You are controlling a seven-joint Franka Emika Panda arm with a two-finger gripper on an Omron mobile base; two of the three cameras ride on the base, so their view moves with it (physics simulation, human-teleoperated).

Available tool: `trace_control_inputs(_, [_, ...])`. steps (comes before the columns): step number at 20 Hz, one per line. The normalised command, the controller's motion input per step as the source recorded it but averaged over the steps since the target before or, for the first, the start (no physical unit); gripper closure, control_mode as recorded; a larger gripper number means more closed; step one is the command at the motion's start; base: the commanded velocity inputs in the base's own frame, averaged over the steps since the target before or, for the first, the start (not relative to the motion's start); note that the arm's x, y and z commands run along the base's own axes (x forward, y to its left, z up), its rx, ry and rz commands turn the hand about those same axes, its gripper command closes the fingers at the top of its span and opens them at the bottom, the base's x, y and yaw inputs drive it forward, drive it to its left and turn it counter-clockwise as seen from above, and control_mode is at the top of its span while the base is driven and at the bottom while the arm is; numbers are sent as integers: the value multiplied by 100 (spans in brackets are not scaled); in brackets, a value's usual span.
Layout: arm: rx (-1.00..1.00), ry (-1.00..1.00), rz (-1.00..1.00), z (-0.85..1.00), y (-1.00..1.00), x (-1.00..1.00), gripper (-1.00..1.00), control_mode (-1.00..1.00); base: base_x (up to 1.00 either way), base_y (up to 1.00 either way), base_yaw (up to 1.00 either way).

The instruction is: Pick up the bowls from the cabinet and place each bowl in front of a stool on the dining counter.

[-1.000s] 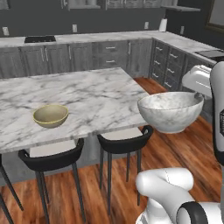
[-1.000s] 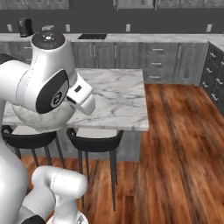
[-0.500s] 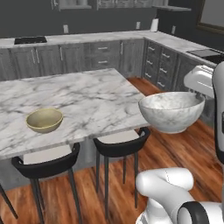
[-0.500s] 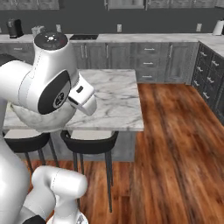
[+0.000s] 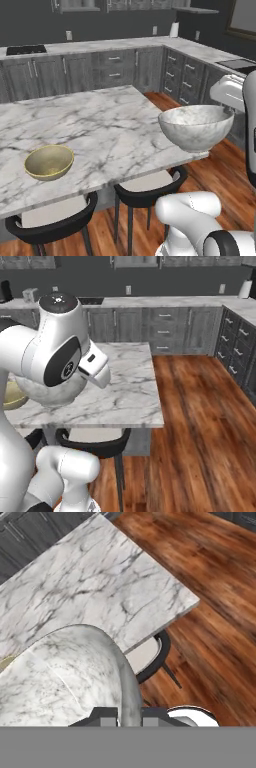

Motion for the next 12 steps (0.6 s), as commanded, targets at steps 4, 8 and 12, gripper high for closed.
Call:
trace_control_inputs(4, [0, 0, 0, 0, 0, 0, 100, 100, 54, 0, -3])
trace_control_inputs(8, [0, 0, 0, 0, 0, 0, 100, 100, 40, 0, 0])
trace_control_inputs(12, [0, 0, 0, 0, 0, 0, 100, 100, 30, 0, 5])
